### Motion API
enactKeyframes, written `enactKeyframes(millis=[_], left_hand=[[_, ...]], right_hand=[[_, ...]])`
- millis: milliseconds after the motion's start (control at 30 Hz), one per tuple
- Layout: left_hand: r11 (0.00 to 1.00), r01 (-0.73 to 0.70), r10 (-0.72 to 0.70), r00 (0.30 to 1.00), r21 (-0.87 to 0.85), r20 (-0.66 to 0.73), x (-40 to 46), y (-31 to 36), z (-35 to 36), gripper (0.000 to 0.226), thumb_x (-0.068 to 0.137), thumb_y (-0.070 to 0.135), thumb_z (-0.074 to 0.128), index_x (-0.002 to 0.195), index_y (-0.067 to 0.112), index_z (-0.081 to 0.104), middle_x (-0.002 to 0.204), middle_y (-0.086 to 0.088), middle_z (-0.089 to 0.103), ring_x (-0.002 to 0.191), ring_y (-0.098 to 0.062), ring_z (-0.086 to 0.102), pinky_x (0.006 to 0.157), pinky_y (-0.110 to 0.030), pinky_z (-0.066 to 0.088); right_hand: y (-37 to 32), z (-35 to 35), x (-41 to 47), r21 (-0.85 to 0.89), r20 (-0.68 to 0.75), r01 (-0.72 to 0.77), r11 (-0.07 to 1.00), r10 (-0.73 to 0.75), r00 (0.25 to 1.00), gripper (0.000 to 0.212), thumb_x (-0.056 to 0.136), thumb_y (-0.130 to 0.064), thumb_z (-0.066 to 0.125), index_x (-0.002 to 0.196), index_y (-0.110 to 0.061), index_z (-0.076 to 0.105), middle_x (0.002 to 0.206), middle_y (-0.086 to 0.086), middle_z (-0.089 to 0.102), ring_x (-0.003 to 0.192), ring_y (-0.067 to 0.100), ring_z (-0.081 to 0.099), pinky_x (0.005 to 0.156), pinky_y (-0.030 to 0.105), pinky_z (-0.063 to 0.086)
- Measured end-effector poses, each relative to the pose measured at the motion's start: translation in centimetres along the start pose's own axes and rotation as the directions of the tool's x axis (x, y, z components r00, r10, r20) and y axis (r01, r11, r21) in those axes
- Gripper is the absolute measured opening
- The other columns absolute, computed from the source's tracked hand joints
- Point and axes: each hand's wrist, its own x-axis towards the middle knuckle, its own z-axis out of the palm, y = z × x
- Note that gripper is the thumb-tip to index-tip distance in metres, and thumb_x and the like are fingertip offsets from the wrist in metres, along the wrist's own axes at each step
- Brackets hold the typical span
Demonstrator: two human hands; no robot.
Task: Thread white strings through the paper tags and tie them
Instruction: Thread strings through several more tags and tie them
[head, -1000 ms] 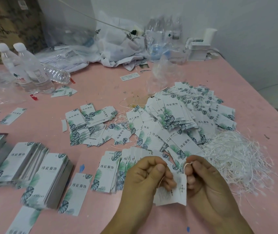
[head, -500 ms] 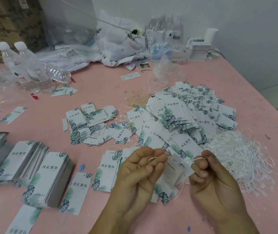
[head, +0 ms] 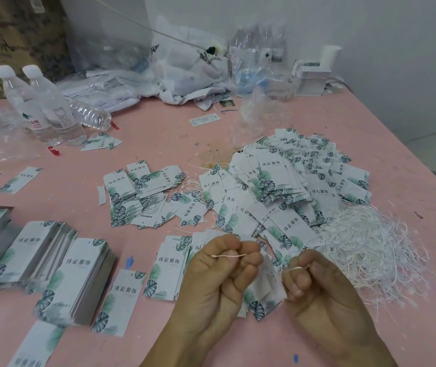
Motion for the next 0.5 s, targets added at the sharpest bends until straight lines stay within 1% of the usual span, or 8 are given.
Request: enactKeyframes(millis=[100,167,233,300,333,400,433,500], left_hand=[[0.996,-0.048,0.048,0.999,0.081,-0.002,0.0,-0.1,0.0,0.043,0.036,0.021,0.102,0.071,0.011,0.079,0.069,-0.014,0.073,0.056,-0.015,0.07,0.051,-0.02,0.057],[0.987,-0.089,0.084,0.995,0.135,0.045,0.1,-0.3,-0.1,0.038,0.046,0.024,0.099,0.076,0.012,0.079,0.071,-0.012,0.073,0.059,-0.015,0.07,0.056,-0.021,0.057],[0.974,-0.124,0.104,0.988,0.19,0.112,0.1,-0.3,-0.1,0.03,0.059,0.019,0.094,0.083,0.012,0.078,0.078,-0.012,0.074,0.066,-0.016,0.071,0.063,-0.022,0.057],[0.959,-0.144,0.112,0.984,0.245,0.137,0.0,-0.5,-0.4,0.022,0.067,0.007,0.08,0.088,0.013,0.078,0.086,-0.014,0.075,0.074,-0.017,0.072,0.068,-0.022,0.057],[0.952,-0.14,0.104,0.985,0.272,0.14,0.0,-0.6,-0.6,0.024,0.07,0.002,0.07,0.09,0.013,0.078,0.09,-0.014,0.075,0.079,-0.018,0.073,0.071,-0.022,0.057],[0.935,-0.135,0.092,0.985,0.327,0.145,0.0,-0.9,-0.9,0.039,0.071,-0.006,0.055,0.093,0.014,0.079,0.096,-0.014,0.076,0.089,-0.021,0.074,0.076,-0.023,0.056],[0.925,-0.144,0.098,0.985,0.353,0.145,0.0,-1.0,-0.9,0.041,0.072,-0.008,0.052,0.095,0.016,0.078,0.098,-0.014,0.076,0.092,-0.022,0.074,0.078,-0.023,0.056],[0.904,-0.175,0.125,0.981,0.391,0.148,0.0,-1.2,-0.7,0.034,0.075,-0.002,0.061,0.098,0.018,0.078,0.102,-0.013,0.076,0.096,-0.022,0.073,0.081,-0.023,0.056]], right_hand=[[0.2,-0.6,0.3,-0.016,0.119,-0.024,1.0,0.026,0.993,0.028,0.1,0.005,0.034,0.114,0.011,0.058,0.096,0.024,0.065,0.09,0.032,0.063,0.083,0.035,0.049],[0.4,-0.5,0.4,-0.105,0.134,-0.01,0.994,0.024,0.991,0.019,0.096,-0.001,0.05,0.106,0.003,0.066,0.09,0.015,0.068,0.082,0.023,0.065,0.074,0.029,0.052],[0.5,-0.1,0.3,-0.229,0.073,0.023,0.973,-0.007,0.997,0.012,0.082,-0.012,0.075,0.092,-0.005,0.074,0.079,0.01,0.067,0.068,0.017,0.064,0.062,0.025,0.052],[0.7,0.2,0.2,-0.335,-0.029,0.044,0.941,-0.057,0.998,0.031,0.056,-0.022,0.094,0.076,-0.007,0.076,0.066,0.01,0.064,0.055,0.016,0.06,0.05,0.024,0.05],[0.8,0.3,0.1,-0.362,-0.065,0.051,0.931,-0.08,0.995,0.037,0.047,-0.024,0.097,0.073,-0.007,0.075,0.062,0.01,0.063,0.051,0.016,0.058,0.047,0.024,0.049],[1.0,0.5,0.0,-0.377,-0.085,0.069,0.924,-0.109,0.99,0.043,0.041,-0.025,0.099,0.071,-0.006,0.075,0.06,0.013,0.063,0.049,0.017,0.058,0.045,0.024,0.049],[1.0,0.5,0.0,-0.38,-0.083,0.075,0.922,-0.115,0.99,0.043,0.041,-0.025,0.099,0.071,-0.006,0.075,0.061,0.014,0.063,0.049,0.017,0.058,0.046,0.024,0.049],[1.0,0.7,0.0,-0.39,-0.072,0.083,0.917,-0.12,0.99,0.042,0.042,-0.025,0.098,0.071,-0.006,0.075,0.062,0.013,0.064,0.05,0.017,0.058,0.046,0.024,0.049]])
